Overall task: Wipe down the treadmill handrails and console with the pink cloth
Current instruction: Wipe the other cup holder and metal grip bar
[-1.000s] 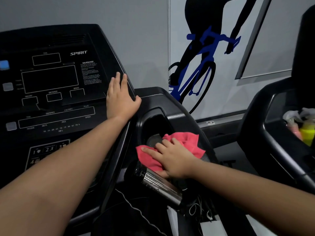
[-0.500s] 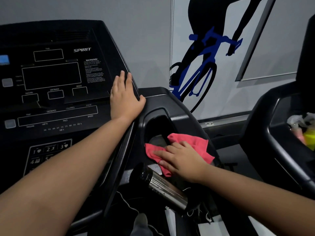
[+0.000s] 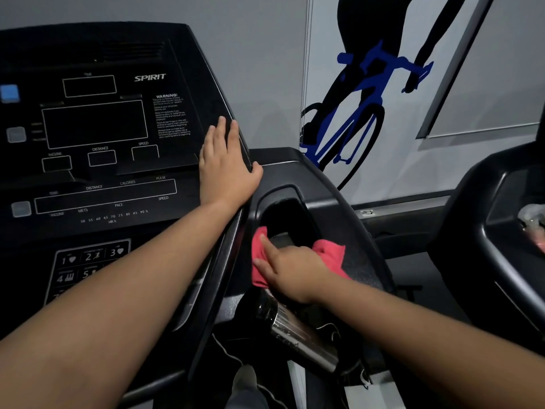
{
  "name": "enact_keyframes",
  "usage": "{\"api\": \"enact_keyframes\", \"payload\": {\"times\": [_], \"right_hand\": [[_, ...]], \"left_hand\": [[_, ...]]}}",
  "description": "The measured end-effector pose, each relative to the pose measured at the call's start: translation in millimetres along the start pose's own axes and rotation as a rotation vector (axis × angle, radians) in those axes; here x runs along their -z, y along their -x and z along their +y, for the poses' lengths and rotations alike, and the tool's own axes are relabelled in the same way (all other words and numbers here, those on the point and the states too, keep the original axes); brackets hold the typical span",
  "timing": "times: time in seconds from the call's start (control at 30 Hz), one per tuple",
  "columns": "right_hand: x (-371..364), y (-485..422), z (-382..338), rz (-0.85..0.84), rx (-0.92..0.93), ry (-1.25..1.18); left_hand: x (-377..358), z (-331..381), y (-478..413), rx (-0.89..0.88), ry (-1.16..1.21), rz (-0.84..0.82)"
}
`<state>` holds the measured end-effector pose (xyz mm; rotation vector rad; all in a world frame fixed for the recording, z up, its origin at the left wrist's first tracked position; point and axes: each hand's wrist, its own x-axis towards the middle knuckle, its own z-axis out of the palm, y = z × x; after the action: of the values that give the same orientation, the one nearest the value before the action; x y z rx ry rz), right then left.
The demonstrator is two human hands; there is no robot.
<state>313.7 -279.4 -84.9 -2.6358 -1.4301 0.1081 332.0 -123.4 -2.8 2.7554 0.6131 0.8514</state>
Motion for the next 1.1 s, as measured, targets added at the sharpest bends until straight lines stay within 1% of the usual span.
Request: {"api": "enact_keyframes", "payload": {"times": [0.1, 0.17, 0.2, 0.3, 0.4, 0.5, 0.57, 0.63, 0.73, 0.83, 0.97, 1.0, 1.1], "right_hand": [[18, 23, 40, -0.074, 0.246, 0.08], [30, 25, 68, -0.195, 0.31, 0.152], [32, 21, 81, -0.216, 0.342, 0.205], [35, -3, 106, -0.227, 0.416, 0.307], [38, -36, 109, -0.153, 0.472, 0.468], [47, -61, 95, -0.134, 0.429, 0.602], [52, -70, 83, -0.212, 0.41, 0.694], [52, -71, 76, -0.253, 0.393, 0.744], [46, -64, 67, -0.314, 0.309, 0.782], [30, -51, 56, -0.44, 0.203, 0.826], [21, -36, 38, -0.515, 0.092, 0.653], [20, -32, 32, -0.509, 0.061, 0.591], [24, -21, 17, -0.409, 0.044, 0.409]], "left_hand": [[0, -2, 0, -0.003, 0.011, -0.004], [0, -3, -1, -0.004, 0.017, -0.004], [0, -3, 0, -0.006, 0.018, -0.005], [0, -3, 0, -0.009, 0.023, -0.008], [-1, -4, 0, -0.01, 0.029, 0.0], [-2, -4, -1, -0.012, 0.023, 0.013], [-2, -4, -1, -0.015, 0.024, 0.02], [-2, -5, -3, -0.017, 0.035, 0.021], [0, -5, -2, -0.006, 0.065, 0.005], [0, -5, 0, -0.001, 0.086, -0.01], [1, -5, -1, 0.007, 0.084, -0.014], [1, -5, -1, 0.01, 0.081, -0.014], [1, -3, -1, 0.015, 0.077, -0.003]]}}
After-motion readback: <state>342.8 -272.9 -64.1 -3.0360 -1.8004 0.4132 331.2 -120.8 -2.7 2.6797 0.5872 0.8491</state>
